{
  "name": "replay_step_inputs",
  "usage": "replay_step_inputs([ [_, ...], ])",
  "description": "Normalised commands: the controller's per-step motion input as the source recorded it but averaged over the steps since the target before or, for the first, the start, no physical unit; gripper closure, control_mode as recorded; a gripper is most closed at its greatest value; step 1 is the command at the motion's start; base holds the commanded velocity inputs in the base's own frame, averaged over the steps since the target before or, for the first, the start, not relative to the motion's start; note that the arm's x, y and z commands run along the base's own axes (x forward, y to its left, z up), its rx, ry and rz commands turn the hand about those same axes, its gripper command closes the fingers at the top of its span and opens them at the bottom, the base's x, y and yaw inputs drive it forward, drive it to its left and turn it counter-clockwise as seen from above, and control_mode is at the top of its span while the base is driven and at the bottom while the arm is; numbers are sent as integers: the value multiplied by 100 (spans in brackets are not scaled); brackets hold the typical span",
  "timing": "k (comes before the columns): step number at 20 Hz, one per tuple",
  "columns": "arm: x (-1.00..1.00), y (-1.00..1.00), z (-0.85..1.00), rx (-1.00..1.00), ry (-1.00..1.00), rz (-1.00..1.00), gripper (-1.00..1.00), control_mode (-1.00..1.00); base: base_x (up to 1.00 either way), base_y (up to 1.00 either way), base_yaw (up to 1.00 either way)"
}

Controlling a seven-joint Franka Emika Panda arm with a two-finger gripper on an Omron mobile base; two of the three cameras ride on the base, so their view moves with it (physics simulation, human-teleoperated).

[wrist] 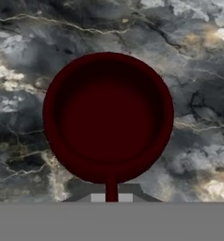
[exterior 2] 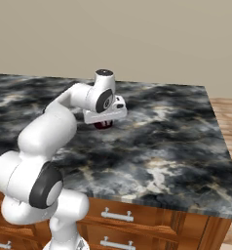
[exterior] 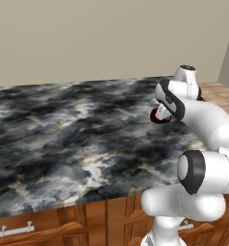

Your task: Pick the strainer and mug and place them in the sink. Then turn on the water.

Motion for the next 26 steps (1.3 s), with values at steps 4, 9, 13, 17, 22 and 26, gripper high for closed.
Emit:
replay_step_inputs([
  [4,-75,10,5,0,0,-15,100,-100,0,0,0],
  [9,-54,15,13,0,0,-17,100,-100,0,0,0],
  [13,-36,6,20,0,0,-21,100,-100,0,0,0],
  [17,-19,0,15,0,0,-21,100,-100,0,0,0],
  [22,-31,0,14,0,0,-17,100,-100,0,0,0],
  [26,-36,0,4,0,2,-8,100,-100,0,0,0],
])
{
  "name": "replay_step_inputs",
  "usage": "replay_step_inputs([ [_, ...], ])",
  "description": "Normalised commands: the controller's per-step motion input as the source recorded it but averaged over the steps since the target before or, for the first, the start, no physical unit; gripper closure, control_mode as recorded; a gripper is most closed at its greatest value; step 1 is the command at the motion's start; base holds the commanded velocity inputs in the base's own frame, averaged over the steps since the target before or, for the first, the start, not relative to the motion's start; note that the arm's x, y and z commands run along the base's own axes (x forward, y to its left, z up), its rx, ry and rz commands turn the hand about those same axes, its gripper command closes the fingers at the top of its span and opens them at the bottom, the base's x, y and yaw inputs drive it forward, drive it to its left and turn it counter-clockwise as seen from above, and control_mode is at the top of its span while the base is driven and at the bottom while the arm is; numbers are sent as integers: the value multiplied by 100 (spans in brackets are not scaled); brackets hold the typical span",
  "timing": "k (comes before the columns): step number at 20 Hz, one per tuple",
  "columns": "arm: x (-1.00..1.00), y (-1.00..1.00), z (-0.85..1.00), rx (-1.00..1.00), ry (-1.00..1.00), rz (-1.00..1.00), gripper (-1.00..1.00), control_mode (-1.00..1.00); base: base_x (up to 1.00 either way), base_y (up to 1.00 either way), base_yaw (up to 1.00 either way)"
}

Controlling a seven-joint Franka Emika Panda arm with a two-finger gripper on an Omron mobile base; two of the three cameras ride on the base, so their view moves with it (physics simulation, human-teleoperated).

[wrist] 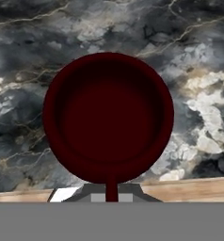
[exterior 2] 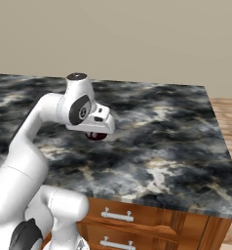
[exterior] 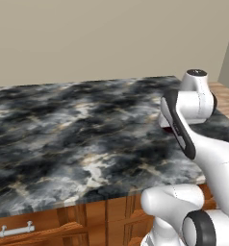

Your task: Pick the strainer and mug and place them in the sink. Then turn on the water.

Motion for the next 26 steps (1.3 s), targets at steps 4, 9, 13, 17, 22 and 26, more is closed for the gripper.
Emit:
replay_step_inputs([
  [4,-44,0,0,0,4,-2,100,-100,0,0,0],
  [9,-48,0,1,0,6,0,100,-100,0,0,0],
  [13,-52,0,0,0,3,0,100,-100,0,0,0],
  [17,-33,0,0,0,0,0,100,-100,0,0,0],
  [22,-22,0,1,0,0,0,100,-100,0,0,0],
  [26,-21,0,4,0,0,0,100,-100,0,0,0],
])
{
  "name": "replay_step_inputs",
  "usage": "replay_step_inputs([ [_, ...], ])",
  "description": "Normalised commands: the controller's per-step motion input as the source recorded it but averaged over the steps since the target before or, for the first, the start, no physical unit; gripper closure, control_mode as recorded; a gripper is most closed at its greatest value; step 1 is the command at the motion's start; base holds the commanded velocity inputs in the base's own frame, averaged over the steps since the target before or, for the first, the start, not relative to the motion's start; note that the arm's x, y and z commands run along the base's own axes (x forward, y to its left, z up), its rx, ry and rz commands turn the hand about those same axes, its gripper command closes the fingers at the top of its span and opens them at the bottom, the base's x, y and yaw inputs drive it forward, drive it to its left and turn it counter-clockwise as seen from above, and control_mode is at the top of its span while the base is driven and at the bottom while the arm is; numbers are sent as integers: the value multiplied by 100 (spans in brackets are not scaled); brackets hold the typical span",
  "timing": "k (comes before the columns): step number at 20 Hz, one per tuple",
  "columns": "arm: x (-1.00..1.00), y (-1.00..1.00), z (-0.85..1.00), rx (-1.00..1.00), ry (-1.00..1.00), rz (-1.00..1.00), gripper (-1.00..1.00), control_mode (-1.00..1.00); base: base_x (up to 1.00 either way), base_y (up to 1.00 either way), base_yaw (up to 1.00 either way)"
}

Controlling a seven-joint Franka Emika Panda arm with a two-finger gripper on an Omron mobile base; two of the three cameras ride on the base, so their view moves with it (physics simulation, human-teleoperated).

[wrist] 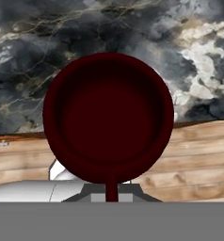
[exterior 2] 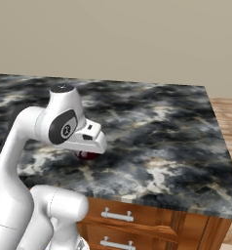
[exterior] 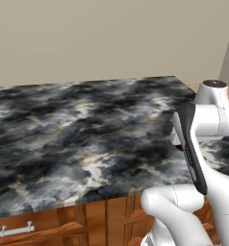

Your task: Pick the strainer and mug and place them in the sink. Then turn on the water.

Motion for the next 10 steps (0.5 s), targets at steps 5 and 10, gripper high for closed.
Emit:
replay_step_inputs([
  [5,-20,0,6,0,0,0,100,-100,0,0,0],
  [10,-8,0,3,0,0,0,100,100,-20,0,-2],
])
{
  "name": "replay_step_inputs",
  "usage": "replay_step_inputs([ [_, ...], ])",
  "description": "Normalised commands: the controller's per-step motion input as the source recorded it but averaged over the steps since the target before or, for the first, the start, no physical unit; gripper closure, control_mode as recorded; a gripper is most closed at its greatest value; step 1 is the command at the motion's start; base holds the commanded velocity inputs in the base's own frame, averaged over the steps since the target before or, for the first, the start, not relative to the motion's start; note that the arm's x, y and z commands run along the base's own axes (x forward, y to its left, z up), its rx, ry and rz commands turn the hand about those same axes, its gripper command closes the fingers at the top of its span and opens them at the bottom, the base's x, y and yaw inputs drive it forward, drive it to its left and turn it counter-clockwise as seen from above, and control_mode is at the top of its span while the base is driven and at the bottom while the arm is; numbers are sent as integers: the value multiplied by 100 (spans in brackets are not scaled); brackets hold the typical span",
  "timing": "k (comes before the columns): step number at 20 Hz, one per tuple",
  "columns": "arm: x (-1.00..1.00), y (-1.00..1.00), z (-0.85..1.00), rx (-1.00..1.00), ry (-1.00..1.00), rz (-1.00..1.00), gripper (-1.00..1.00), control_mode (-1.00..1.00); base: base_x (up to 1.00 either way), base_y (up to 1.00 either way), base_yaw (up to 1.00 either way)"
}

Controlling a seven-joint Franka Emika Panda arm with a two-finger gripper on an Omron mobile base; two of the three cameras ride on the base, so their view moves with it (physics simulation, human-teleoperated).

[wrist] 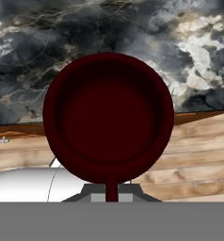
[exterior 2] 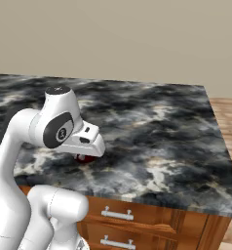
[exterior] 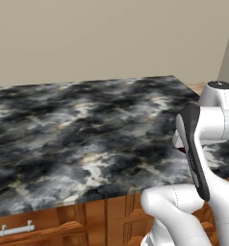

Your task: Pick the strainer and mug and place them in the sink. Then turn on the water.

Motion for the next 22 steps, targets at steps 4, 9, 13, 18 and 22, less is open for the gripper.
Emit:
replay_step_inputs([
  [4,0,0,0,0,0,0,100,100,-68,-4,-17],
  [9,0,0,0,0,0,0,100,100,-93,-18,-29],
  [13,0,0,0,0,0,0,100,100,-64,-9,-45],
  [18,0,0,0,0,0,0,100,100,-19,0,-66],
  [22,0,0,0,0,0,0,100,100,0,0,-79],
])
